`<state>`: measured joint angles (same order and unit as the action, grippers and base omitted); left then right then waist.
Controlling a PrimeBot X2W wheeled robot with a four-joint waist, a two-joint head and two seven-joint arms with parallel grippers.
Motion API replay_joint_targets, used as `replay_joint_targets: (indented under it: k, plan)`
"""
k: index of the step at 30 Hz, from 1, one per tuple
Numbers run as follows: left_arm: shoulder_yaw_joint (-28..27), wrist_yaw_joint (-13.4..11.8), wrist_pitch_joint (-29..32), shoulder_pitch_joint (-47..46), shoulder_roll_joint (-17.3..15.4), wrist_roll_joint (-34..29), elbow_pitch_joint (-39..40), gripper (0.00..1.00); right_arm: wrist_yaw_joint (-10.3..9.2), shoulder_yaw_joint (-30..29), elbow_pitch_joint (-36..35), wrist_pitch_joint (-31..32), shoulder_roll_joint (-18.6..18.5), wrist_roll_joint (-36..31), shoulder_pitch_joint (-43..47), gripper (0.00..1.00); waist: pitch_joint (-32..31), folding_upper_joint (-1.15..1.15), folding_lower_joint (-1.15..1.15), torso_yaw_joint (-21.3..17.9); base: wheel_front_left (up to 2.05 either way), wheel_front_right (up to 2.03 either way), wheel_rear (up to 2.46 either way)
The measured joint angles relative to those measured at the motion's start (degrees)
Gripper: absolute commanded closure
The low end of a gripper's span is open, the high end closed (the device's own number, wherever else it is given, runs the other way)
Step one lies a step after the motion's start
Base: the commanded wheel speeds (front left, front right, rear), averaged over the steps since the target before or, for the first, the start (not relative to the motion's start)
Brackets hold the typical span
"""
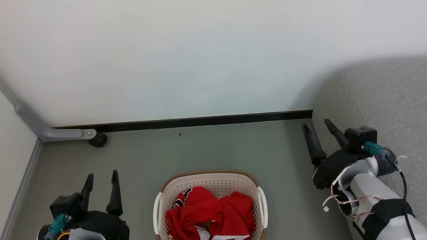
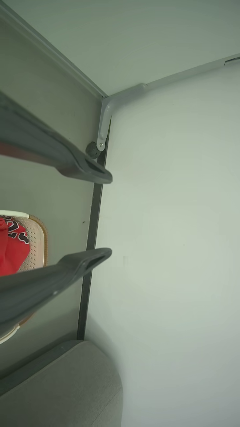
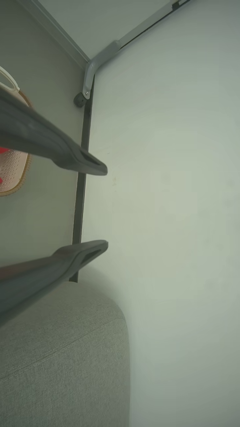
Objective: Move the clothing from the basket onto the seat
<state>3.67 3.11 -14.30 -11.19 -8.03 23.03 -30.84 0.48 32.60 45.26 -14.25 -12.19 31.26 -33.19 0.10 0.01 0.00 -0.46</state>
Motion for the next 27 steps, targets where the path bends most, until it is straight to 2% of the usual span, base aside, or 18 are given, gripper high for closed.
replay_joint_targets:
  k: [11,27]
  plan:
    - [-0.1,1.5,0.0,1.3,3.1,-1.1,1.9,0.00,-1.05,-1.3,-7.4,0.0,-0.2,-3.2,0.5,0.00,3.7,0.00,0.00,-0.2,0.00,0.00,0.00]
    - [3.0,3.5,0.0,-4.0,5.4,-0.8,2.2,0.00,-3.83,-3.4,-16.4,0.0,0.0,-7.8,-1.0,0.00,14.9,0.00,0.01,0.7,0.00,0.00,0.00]
